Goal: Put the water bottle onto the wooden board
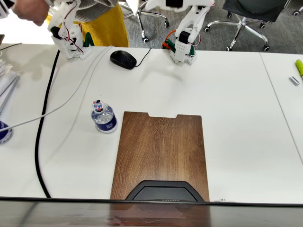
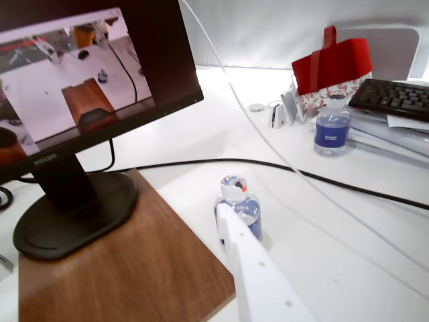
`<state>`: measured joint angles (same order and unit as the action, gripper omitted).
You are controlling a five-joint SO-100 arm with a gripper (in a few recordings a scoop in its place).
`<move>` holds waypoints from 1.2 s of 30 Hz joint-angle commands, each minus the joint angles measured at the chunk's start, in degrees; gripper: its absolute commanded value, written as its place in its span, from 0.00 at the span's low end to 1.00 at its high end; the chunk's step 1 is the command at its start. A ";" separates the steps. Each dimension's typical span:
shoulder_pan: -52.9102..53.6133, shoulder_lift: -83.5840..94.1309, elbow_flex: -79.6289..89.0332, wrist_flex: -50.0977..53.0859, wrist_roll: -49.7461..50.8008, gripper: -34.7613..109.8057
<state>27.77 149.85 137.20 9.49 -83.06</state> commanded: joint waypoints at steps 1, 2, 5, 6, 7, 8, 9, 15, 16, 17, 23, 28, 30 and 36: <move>2.37 -0.97 8.96 -11.51 -1.85 0.85; 3.08 -2.99 9.58 -14.24 -2.02 0.85; 5.01 -11.69 9.23 -21.88 -3.16 0.85; 5.63 -15.12 8.96 -25.05 -3.78 0.85; 6.15 -18.37 8.44 -27.51 -4.13 0.85; 6.59 -21.18 7.65 -29.44 -4.22 0.85; 6.94 -23.82 6.59 -31.11 -4.22 0.85; 8.09 -39.02 -0.09 -40.96 -6.59 0.85; 8.17 -41.13 -2.11 -41.22 -6.68 0.85; 8.26 -43.15 -4.13 -41.57 -6.68 0.85; 8.88 -53.61 -12.04 -45.62 -7.91 0.85; 9.40 -59.94 -15.73 -48.08 -8.70 0.85; 9.76 -62.40 -17.31 -48.96 -9.32 0.85; 10.28 -69.52 -24.61 -49.22 -9.76 0.85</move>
<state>37.00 80.86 116.98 -38.06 -91.49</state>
